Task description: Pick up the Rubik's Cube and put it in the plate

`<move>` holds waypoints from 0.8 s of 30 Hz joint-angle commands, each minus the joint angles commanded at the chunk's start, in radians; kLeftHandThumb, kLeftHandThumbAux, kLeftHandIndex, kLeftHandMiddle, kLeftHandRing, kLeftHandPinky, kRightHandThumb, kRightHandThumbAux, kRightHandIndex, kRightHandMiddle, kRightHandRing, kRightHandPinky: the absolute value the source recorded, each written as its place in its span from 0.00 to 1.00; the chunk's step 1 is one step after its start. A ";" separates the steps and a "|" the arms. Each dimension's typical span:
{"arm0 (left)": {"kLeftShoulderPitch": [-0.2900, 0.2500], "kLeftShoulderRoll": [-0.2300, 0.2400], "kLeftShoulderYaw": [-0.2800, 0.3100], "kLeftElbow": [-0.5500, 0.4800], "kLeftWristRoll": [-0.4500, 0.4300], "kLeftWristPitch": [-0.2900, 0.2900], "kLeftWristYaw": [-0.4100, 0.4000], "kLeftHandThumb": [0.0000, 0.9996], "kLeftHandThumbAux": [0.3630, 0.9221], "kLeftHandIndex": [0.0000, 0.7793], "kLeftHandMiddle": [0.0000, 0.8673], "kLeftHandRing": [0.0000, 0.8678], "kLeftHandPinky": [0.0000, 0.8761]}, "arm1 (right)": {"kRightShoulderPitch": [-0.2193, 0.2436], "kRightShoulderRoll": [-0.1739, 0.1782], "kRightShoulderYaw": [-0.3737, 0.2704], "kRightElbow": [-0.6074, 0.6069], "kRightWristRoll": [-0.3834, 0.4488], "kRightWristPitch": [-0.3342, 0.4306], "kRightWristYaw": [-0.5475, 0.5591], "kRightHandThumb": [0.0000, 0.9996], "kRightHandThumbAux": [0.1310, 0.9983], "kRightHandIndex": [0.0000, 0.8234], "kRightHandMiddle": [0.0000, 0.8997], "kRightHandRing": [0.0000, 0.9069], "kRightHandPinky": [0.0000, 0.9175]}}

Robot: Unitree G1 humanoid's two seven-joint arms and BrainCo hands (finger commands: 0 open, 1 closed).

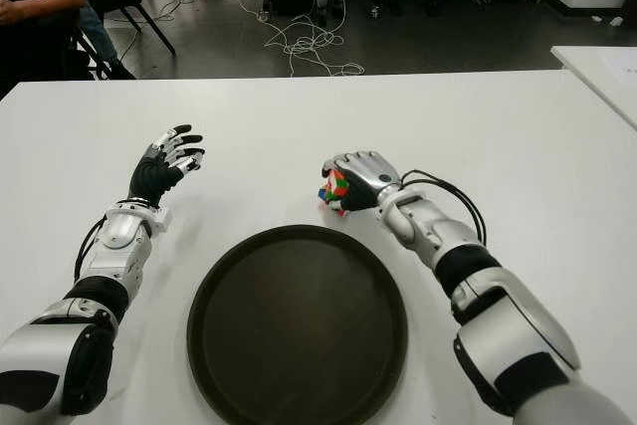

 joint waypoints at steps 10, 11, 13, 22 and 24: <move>0.000 0.003 0.000 0.002 0.000 -0.005 -0.005 0.10 0.76 0.25 0.30 0.32 0.36 | 0.002 -0.002 -0.004 -0.006 0.008 0.005 -0.034 0.82 0.66 0.43 0.56 0.55 0.52; 0.000 0.003 0.001 0.002 -0.001 -0.005 -0.006 0.11 0.76 0.25 0.30 0.32 0.36 | 0.003 -0.003 -0.006 -0.005 0.010 0.003 -0.038 0.82 0.66 0.43 0.56 0.55 0.53; 0.000 0.003 0.001 0.002 -0.002 -0.003 -0.007 0.11 0.76 0.25 0.30 0.32 0.36 | 0.003 -0.004 -0.009 -0.004 0.011 -0.001 -0.049 0.82 0.66 0.43 0.55 0.55 0.52; -0.003 0.003 0.002 0.002 -0.003 0.010 -0.002 0.12 0.76 0.24 0.29 0.32 0.37 | 0.053 -0.075 -0.044 -0.178 0.017 -0.016 -0.060 0.82 0.66 0.43 0.56 0.55 0.55; -0.003 0.002 0.003 0.002 -0.004 0.013 0.001 0.13 0.77 0.24 0.29 0.32 0.37 | 0.084 -0.104 -0.066 -0.276 0.023 -0.009 -0.042 0.82 0.66 0.43 0.55 0.55 0.56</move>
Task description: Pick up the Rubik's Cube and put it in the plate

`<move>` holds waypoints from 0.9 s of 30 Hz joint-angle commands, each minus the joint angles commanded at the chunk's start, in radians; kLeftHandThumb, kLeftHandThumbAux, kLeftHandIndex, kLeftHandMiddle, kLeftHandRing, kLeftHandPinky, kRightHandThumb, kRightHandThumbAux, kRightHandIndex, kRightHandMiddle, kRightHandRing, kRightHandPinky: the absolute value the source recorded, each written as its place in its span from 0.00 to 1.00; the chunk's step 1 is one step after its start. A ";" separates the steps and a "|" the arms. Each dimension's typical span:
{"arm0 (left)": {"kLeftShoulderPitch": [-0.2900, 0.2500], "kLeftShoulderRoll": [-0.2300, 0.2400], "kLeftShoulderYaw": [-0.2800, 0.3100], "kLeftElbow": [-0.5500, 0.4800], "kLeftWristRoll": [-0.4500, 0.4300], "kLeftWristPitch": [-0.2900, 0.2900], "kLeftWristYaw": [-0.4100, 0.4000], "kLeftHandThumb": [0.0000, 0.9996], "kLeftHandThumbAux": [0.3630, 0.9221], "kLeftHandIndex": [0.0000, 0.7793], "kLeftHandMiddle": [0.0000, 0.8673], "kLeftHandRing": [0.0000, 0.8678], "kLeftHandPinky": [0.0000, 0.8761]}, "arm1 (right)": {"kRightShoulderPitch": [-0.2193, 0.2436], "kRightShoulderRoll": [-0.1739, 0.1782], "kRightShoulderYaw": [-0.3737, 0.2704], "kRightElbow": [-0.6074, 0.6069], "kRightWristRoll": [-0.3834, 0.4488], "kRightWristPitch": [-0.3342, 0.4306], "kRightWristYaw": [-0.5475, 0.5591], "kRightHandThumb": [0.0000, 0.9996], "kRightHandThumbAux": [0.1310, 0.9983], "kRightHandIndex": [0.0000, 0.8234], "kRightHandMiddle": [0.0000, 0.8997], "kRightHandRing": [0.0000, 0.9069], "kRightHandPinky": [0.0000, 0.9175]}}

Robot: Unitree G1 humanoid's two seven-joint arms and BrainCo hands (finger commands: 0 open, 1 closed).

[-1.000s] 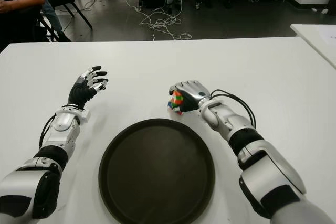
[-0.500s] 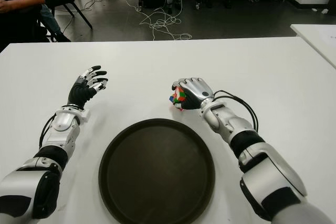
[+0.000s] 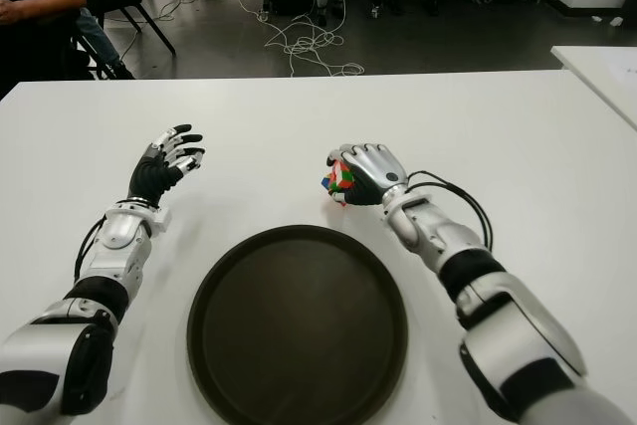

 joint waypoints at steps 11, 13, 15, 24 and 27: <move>-0.002 0.001 0.002 0.002 -0.003 0.002 -0.001 0.13 0.78 0.24 0.29 0.32 0.37 | 0.126 -0.054 -0.122 -0.262 0.026 -0.058 -0.066 0.83 0.65 0.46 0.55 0.67 0.75; -0.002 0.001 0.003 0.002 -0.003 0.003 -0.001 0.12 0.79 0.24 0.29 0.31 0.37 | 0.151 -0.054 -0.147 -0.308 0.035 -0.085 -0.096 0.83 0.65 0.49 0.54 0.68 0.77; -0.001 0.001 0.001 -0.001 -0.001 0.002 0.001 0.10 0.80 0.24 0.29 0.31 0.37 | 0.178 -0.058 -0.178 -0.353 0.049 -0.122 -0.129 0.84 0.64 0.50 0.53 0.70 0.78; -0.001 0.002 -0.003 0.000 0.004 0.004 0.009 0.08 0.79 0.24 0.29 0.31 0.36 | 0.231 -0.042 -0.257 -0.457 0.074 -0.197 -0.157 0.84 0.64 0.52 0.53 0.72 0.80; -0.003 0.003 -0.004 0.001 0.005 0.008 0.009 0.10 0.78 0.24 0.29 0.31 0.36 | 0.234 -0.026 -0.270 -0.449 0.091 -0.228 -0.162 0.84 0.64 0.52 0.53 0.73 0.80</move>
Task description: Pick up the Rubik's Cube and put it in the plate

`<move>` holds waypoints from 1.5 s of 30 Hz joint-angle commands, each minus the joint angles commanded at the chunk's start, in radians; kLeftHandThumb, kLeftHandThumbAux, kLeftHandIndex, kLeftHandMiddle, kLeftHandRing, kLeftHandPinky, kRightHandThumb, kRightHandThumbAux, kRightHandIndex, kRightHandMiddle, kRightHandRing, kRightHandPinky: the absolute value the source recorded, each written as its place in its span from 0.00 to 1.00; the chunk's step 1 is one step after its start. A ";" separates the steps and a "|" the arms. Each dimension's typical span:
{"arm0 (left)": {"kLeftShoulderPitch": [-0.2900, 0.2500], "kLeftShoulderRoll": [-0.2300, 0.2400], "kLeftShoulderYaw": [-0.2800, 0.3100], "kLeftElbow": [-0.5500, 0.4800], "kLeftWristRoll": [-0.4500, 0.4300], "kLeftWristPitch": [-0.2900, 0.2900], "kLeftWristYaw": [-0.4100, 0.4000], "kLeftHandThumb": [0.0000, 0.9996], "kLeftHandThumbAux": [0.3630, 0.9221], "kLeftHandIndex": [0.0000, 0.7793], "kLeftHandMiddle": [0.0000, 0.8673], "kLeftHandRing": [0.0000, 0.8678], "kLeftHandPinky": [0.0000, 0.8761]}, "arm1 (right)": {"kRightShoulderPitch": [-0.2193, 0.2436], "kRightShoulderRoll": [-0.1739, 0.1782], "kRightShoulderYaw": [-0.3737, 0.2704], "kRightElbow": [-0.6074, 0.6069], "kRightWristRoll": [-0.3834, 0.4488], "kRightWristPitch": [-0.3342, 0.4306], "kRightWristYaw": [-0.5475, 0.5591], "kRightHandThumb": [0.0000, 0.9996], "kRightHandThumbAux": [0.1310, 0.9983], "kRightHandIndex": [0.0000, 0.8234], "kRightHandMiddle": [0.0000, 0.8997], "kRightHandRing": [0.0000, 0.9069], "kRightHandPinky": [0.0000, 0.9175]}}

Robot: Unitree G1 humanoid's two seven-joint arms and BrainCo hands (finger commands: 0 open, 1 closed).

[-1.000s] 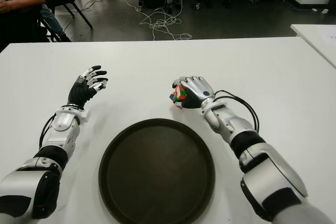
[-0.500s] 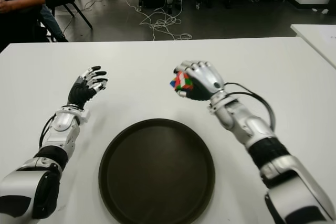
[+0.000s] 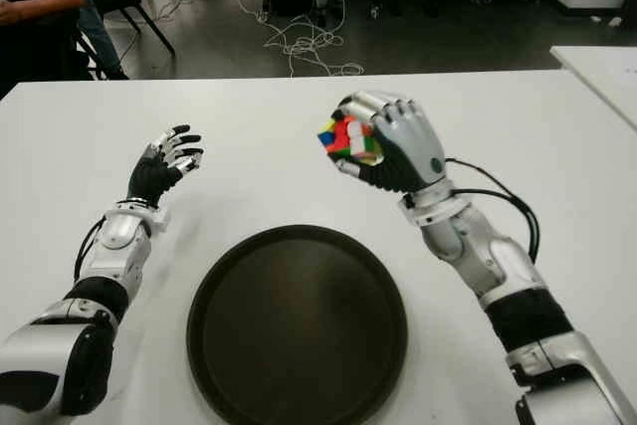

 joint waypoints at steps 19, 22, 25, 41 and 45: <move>0.000 -0.003 -0.006 -0.001 0.006 0.000 0.007 0.09 0.79 0.23 0.28 0.30 0.35 | 0.006 -0.022 0.203 -0.073 0.225 0.053 0.760 0.83 0.65 0.45 0.60 0.68 0.71; 0.001 -0.003 -0.007 0.000 0.008 -0.003 0.011 0.07 0.78 0.23 0.28 0.30 0.35 | 0.001 -0.049 0.226 -0.084 0.269 0.063 0.884 0.83 0.65 0.45 0.59 0.67 0.69; 0.003 -0.004 -0.006 -0.001 0.006 -0.004 0.010 0.07 0.76 0.24 0.29 0.30 0.35 | 0.005 -0.070 0.234 -0.113 0.298 0.085 0.973 0.83 0.66 0.44 0.59 0.66 0.67; 0.005 -0.006 -0.006 -0.011 0.005 -0.006 0.014 0.11 0.77 0.24 0.29 0.31 0.36 | 0.019 -0.155 0.164 -0.320 0.323 0.288 1.260 0.82 0.66 0.44 0.57 0.58 0.58; 0.004 -0.004 -0.008 -0.009 0.008 -0.002 0.017 0.11 0.77 0.24 0.29 0.31 0.36 | 0.017 -0.180 0.137 -0.374 0.343 0.325 1.307 0.82 0.66 0.44 0.56 0.58 0.58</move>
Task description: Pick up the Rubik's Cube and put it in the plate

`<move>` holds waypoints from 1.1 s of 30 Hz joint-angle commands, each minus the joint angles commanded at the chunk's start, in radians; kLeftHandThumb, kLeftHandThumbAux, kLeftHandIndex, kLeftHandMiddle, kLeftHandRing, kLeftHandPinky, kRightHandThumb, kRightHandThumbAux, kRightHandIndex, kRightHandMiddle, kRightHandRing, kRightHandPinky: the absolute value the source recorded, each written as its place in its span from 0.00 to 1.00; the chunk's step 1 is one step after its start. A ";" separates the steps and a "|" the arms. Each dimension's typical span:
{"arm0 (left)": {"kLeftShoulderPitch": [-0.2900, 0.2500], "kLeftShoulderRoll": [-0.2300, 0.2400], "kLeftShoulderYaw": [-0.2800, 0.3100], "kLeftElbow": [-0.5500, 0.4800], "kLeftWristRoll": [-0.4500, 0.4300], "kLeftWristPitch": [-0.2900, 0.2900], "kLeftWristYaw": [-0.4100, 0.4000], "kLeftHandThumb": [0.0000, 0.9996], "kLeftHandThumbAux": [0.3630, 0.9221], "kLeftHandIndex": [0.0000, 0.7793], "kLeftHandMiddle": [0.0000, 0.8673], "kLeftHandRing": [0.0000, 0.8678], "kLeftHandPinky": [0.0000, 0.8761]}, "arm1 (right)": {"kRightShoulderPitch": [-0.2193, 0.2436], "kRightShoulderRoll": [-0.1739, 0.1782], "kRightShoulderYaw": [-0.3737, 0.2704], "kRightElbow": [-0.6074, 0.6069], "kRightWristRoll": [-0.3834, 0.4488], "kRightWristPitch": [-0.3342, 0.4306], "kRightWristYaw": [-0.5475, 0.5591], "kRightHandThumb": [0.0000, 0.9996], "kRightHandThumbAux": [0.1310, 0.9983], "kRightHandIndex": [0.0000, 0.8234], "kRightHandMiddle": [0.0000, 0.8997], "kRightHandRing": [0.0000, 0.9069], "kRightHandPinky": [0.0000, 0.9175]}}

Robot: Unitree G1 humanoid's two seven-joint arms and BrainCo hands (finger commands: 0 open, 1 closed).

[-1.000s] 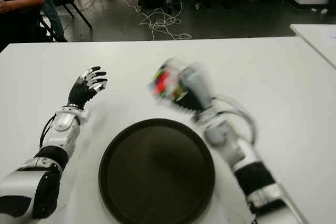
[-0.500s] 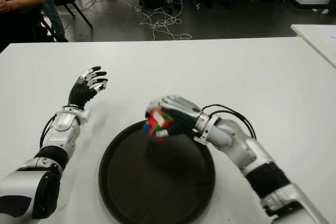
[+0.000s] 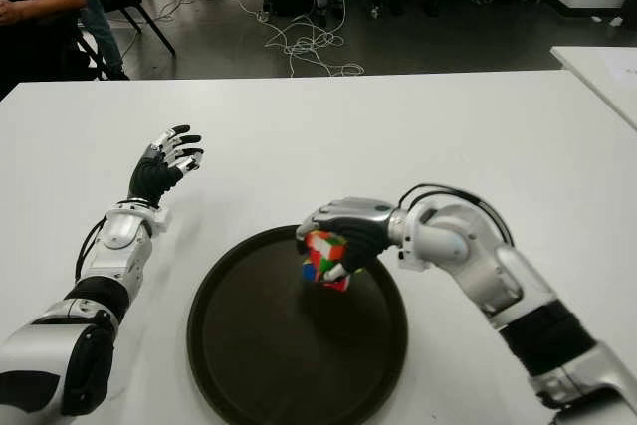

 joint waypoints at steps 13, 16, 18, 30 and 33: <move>0.003 -0.003 0.000 -0.004 -0.003 -0.004 -0.011 0.10 0.77 0.23 0.28 0.30 0.36 | 0.064 -0.050 -0.104 -0.088 0.124 -0.051 0.028 0.83 0.65 0.47 0.54 0.52 0.51; 0.003 -0.005 0.001 -0.005 -0.005 -0.008 -0.011 0.10 0.76 0.23 0.28 0.30 0.36 | 0.090 -0.032 -0.098 -0.041 0.123 -0.124 -0.007 0.82 0.66 0.48 0.52 0.43 0.43; 0.003 -0.005 0.001 -0.005 -0.005 -0.007 -0.010 0.10 0.75 0.23 0.28 0.31 0.35 | 0.103 -0.017 -0.092 -0.019 0.118 -0.154 -0.028 0.73 0.69 0.48 0.38 0.34 0.34; 0.001 -0.003 -0.006 -0.003 0.005 -0.004 -0.002 0.09 0.77 0.24 0.29 0.31 0.35 | 0.101 0.037 -0.092 0.088 0.158 -0.196 -0.040 0.01 0.67 0.01 0.00 0.00 0.00; 0.001 -0.003 -0.006 -0.003 0.006 -0.007 -0.002 0.09 0.78 0.24 0.29 0.31 0.35 | 0.102 0.040 -0.093 0.100 0.158 -0.198 -0.044 0.00 0.62 0.00 0.00 0.00 0.00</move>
